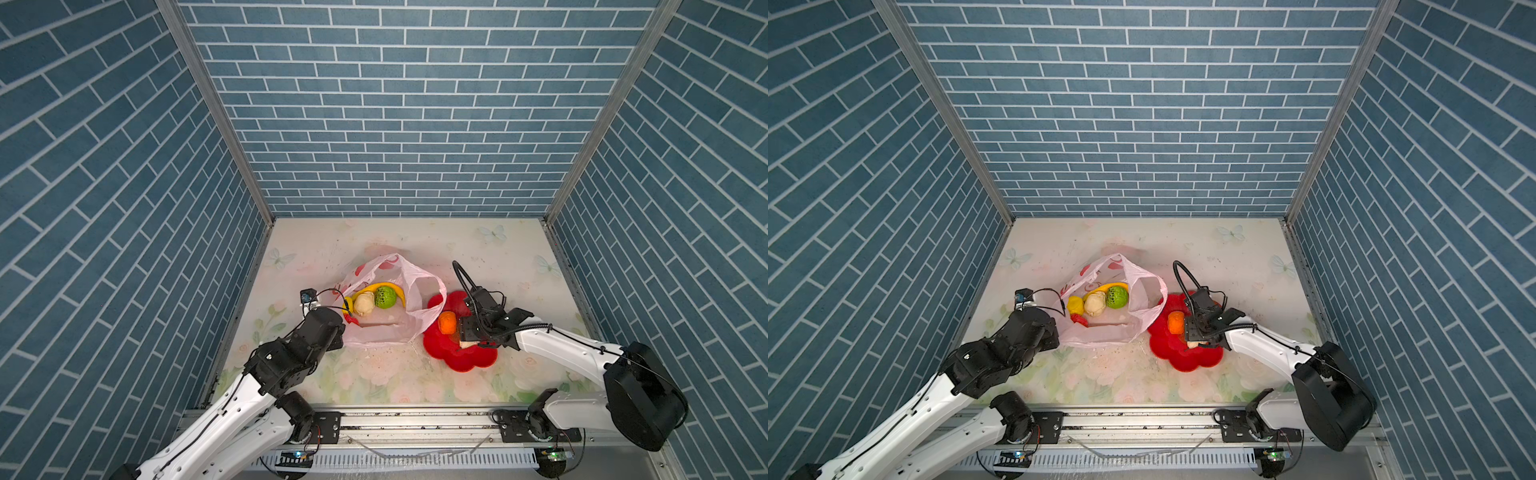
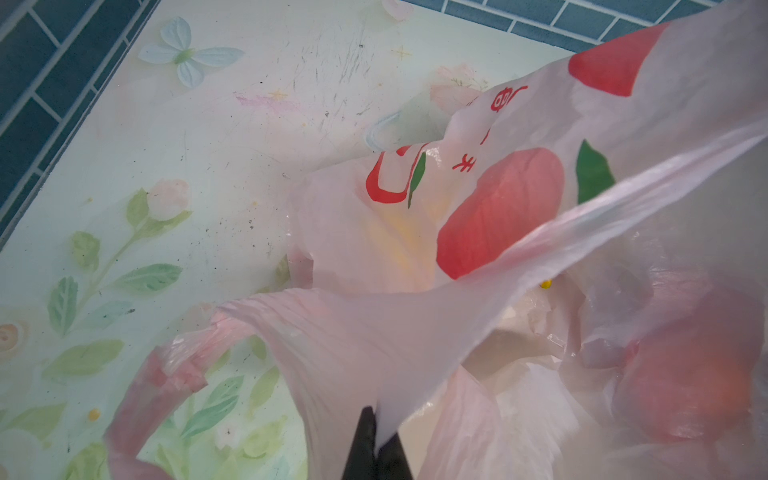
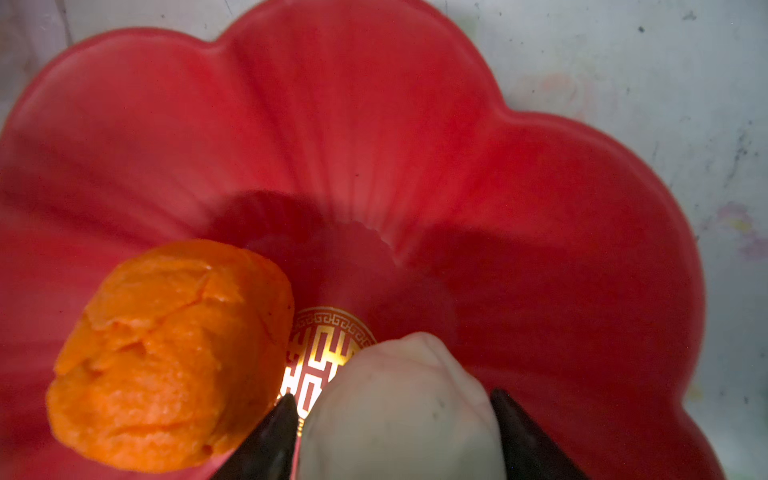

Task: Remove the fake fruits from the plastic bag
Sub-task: 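Open the right gripper to release the cream fruit on the plate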

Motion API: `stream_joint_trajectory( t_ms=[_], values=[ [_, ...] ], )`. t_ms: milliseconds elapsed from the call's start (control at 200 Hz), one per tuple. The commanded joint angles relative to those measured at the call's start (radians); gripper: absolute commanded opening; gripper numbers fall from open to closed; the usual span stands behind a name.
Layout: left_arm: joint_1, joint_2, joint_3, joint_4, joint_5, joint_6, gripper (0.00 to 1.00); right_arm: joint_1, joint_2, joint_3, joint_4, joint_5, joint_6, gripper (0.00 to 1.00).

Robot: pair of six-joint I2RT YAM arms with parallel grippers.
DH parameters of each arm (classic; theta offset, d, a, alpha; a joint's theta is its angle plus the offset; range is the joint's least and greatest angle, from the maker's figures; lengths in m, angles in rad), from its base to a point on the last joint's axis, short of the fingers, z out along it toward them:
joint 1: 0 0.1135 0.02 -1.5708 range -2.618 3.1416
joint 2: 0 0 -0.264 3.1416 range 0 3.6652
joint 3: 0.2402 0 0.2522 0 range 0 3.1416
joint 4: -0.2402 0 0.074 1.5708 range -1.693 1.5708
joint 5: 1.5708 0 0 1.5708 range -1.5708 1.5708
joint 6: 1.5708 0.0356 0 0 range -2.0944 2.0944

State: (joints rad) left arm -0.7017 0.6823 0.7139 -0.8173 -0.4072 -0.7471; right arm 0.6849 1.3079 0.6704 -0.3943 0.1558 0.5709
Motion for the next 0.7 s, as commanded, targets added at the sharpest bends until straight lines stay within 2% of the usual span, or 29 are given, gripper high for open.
stream_joint_trajectory(
  t_ms=[0, 230, 285, 360, 455, 565, 695],
  values=[
    [-0.005, -0.012, 0.016, -0.008, -0.019, 0.007, 0.0, -0.004, -0.055, 0.057, -0.072, 0.009, 0.001, 0.77],
    [-0.005, -0.018, 0.003, -0.008, -0.017, 0.006, 0.0, -0.004, -0.235, 0.146, -0.211, 0.042, -0.002, 0.77],
    [-0.005, -0.015, -0.003, -0.005, -0.011, 0.009, 0.0, -0.003, -0.279, 0.182, -0.247, 0.054, -0.009, 0.72],
    [-0.005, -0.016, -0.013, 0.008, 0.011, 0.011, 0.0, 0.002, -0.33, 0.232, -0.275, 0.083, -0.018, 0.6],
    [-0.005, -0.022, -0.04, 0.024, 0.045, 0.006, 0.0, 0.035, -0.367, 0.297, -0.282, 0.124, -0.034, 0.55],
    [-0.005, -0.031, -0.075, 0.049, 0.074, -0.004, 0.0, 0.155, -0.332, 0.396, -0.236, 0.205, -0.079, 0.52],
    [-0.005, -0.027, -0.11, 0.075, 0.091, -0.023, 0.0, 0.293, -0.18, 0.549, -0.169, 0.243, -0.164, 0.51]
  ],
)
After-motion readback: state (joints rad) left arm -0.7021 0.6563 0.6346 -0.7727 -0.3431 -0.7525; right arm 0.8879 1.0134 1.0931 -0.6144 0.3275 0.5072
